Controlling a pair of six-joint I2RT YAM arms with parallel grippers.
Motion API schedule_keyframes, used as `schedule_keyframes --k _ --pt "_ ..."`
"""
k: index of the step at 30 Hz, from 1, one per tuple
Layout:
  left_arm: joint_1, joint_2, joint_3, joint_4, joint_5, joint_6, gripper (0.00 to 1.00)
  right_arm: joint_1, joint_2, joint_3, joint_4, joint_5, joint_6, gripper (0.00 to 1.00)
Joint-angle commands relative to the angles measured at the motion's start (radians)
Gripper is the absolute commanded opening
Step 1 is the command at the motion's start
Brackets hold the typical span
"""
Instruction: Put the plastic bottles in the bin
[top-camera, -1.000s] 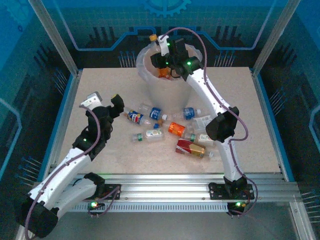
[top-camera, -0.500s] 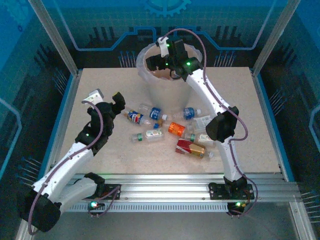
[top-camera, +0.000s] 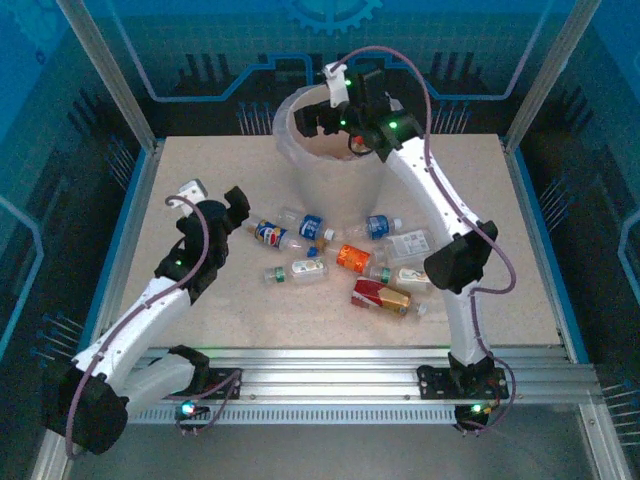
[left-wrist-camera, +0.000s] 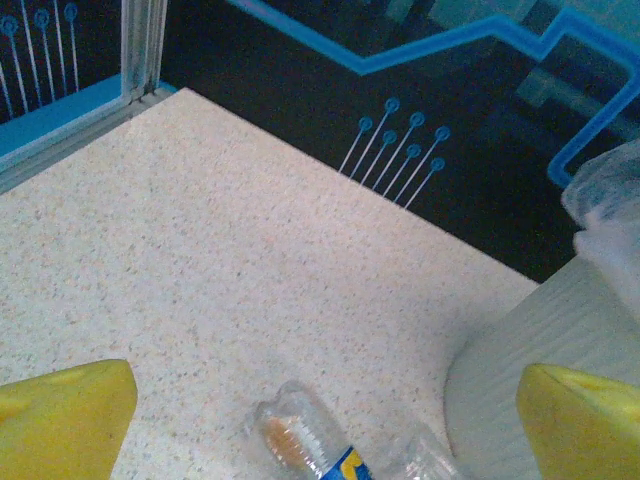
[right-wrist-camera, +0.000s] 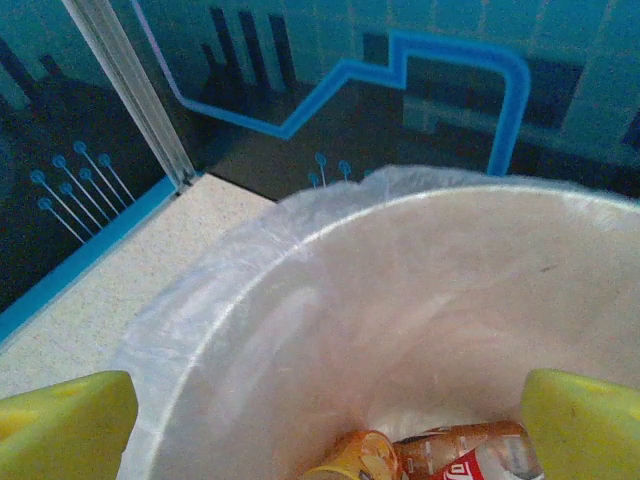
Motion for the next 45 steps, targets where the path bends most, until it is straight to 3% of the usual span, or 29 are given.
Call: schedule_keyframes --k 1,8,16,25,38,45 --pt "0.031 0.029 0.045 -0.063 0.042 -0.068 0.99 0.01 -0.087 -0.008 -0.083 0.047 0.025 1.0" --pt "0.105 0.126 0.039 -0.076 0.219 -0.182 0.99 0.011 -0.276 -0.247 -0.11 0.145 0.071 1.0" --pt "0.108 0.254 0.056 -0.046 0.313 -0.241 0.99 0.014 -0.583 -0.697 -0.029 0.293 0.116 1.0" --pt "0.11 0.389 0.078 0.014 0.412 -0.323 0.99 0.0 -0.813 -1.032 -0.067 0.434 0.223 1.0" --pt "0.108 0.593 0.156 0.036 0.494 -0.417 0.99 -0.022 -0.948 -1.243 -0.191 0.509 0.327 1.0" --pt "0.108 0.665 0.172 0.059 0.532 -0.462 0.93 -0.031 -1.001 -1.283 -0.171 0.508 0.342 1.0"
